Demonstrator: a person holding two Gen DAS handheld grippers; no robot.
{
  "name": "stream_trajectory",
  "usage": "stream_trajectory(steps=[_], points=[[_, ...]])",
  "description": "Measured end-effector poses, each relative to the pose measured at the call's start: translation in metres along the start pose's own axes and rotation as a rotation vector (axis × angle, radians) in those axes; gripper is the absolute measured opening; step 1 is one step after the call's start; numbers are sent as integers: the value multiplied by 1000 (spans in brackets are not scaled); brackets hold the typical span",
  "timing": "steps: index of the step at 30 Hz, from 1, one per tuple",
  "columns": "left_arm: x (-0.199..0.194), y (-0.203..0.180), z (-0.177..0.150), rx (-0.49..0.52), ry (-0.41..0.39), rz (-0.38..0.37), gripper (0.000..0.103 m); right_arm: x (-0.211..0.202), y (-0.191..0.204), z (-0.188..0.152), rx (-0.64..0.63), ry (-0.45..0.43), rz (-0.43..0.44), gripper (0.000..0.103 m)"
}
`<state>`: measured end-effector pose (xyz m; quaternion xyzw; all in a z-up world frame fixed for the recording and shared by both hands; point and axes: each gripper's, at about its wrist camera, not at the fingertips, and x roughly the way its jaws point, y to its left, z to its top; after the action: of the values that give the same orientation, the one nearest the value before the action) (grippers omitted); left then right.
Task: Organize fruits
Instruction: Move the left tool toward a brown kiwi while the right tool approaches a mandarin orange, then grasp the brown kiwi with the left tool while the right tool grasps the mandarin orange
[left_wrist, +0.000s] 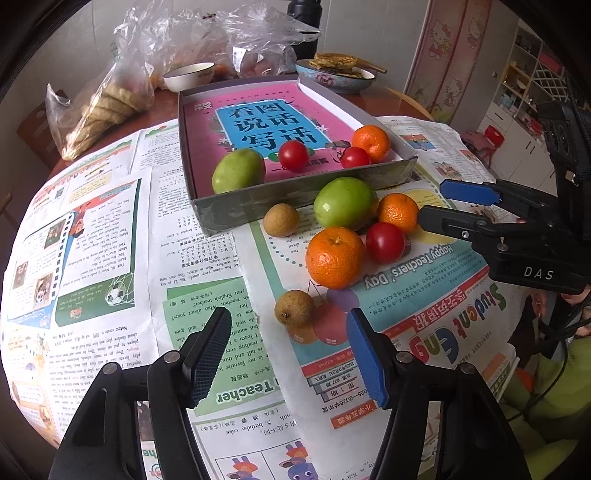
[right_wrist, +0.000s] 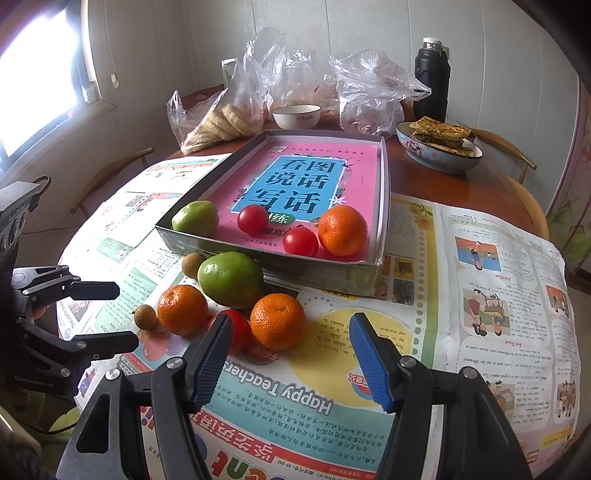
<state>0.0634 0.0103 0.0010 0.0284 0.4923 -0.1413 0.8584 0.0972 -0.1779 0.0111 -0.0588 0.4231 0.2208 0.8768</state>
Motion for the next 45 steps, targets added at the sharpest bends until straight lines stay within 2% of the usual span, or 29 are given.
stream_trajectory(steps=[5, 9, 14, 22, 30, 34, 45], points=[[4, -4, 1, 9, 3, -11, 55, 7, -1, -1, 5, 12, 5, 65], [6, -5, 2, 10, 3, -18, 52, 14, -4, 0, 13, 20, 8, 65], [9, -4, 3, 6, 11, -28, 43, 19, -8, -2, 18, 29, 13, 58], [14, -4, 3, 6, 20, -29, 41, 23, -1, 0, -13, 29, 33, 50], [18, -2, 4, -1, 25, -31, 40, 31, 4, -1, -26, 39, 55, 46], [20, -1, 4, -6, 28, -32, 39, 39, 3, -2, -23, 57, 47, 40], [23, 1, 6, -8, 22, -32, 30, 39, 2, -2, -23, 45, 42, 39]])
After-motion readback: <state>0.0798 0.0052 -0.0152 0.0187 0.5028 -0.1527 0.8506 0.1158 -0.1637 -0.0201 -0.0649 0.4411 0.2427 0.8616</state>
